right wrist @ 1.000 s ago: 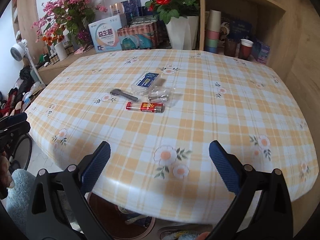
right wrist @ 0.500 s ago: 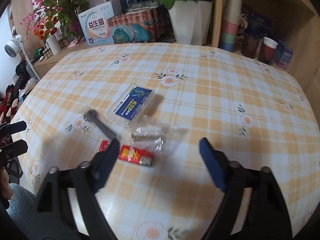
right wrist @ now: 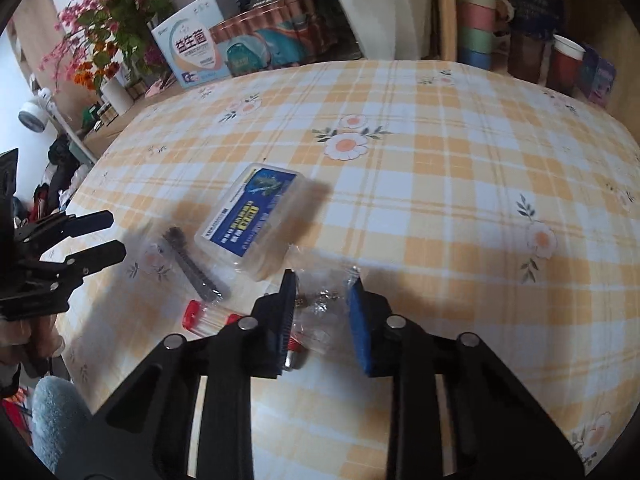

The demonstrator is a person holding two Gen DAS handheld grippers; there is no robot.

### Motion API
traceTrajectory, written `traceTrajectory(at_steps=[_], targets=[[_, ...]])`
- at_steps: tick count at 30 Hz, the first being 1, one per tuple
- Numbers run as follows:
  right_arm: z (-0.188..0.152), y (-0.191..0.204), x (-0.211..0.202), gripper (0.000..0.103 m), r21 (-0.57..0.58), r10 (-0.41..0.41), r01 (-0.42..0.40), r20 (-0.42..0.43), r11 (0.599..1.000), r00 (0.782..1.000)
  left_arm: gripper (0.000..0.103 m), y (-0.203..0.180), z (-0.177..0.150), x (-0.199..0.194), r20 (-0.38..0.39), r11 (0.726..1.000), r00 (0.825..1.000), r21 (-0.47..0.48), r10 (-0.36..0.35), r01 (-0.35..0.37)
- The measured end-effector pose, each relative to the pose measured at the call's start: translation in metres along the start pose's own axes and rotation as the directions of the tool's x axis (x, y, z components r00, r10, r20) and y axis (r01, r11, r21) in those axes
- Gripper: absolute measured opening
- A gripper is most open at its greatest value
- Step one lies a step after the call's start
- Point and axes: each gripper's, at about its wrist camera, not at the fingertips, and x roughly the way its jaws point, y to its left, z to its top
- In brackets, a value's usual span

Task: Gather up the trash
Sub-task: 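Grasp the black spoon with the left tool while the right tool grasps the clear plastic wrapper, then carry the spoon and the wrapper over the bin with both tools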

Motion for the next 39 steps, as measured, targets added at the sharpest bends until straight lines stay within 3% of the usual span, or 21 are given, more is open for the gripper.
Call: traceTrajectory(at_steps=[5, 13, 21, 24, 30, 33, 35, 36, 39], targets=[[-0.006, -0.016, -0.016, 0.023, 0.068, -0.029, 0.026, 0.048, 0.997, 0.998, 0.067, -0.01, 0.013, 0.016, -0.015, 0.991, 0.996, 0.107, -0.085, 0.086], [-0.017, -0.034, -0.035, 0.021, 0.137, -0.045, 0.036, 0.067, 0.99, 0.997, 0.065, -0.042, 0.028, 0.04, -0.062, 0.927, 0.981, 0.322, -0.184, 0.194], [-0.024, -0.037, -0.048, 0.021, 0.168, -0.04, 0.027, 0.075, 0.985, 0.996, 0.065, -0.042, 0.028, 0.049, -0.136, 0.892, 0.962, 0.361, -0.237, 0.271], [-0.022, -0.034, -0.047, 0.021, 0.163, -0.035, 0.022, 0.075, 0.986, 0.997, 0.065, -0.039, 0.026, 0.049, -0.143, 0.895, 0.961, 0.353, -0.236, 0.272], [-0.021, -0.025, -0.043, 0.021, 0.164, -0.022, 0.011, 0.065, 0.986, 0.998, 0.065, -0.047, 0.016, 0.054, -0.167, 0.871, 0.964, 0.417, -0.207, 0.26], [-0.021, -0.022, -0.042, 0.021, 0.165, -0.017, 0.007, 0.061, 0.986, 0.998, 0.063, -0.046, 0.018, 0.056, -0.168, 0.881, 0.964, 0.398, -0.204, 0.256], [-0.021, -0.019, -0.042, 0.021, 0.166, -0.012, 0.001, 0.06, 0.986, 0.998, 0.054, -0.046, 0.016, 0.054, -0.164, 0.884, 0.966, 0.394, -0.202, 0.251], [-0.021, -0.016, -0.043, 0.021, 0.164, -0.009, -0.001, 0.06, 0.987, 0.998, 0.04, -0.045, 0.016, 0.052, -0.161, 0.886, 0.966, 0.39, -0.202, 0.25], [-0.021, -0.009, -0.045, 0.02, 0.155, 0.0, -0.01, 0.065, 0.988, 0.998, 0.016, -0.042, 0.013, 0.046, -0.172, 0.9, 0.965, 0.356, -0.2, 0.25]])
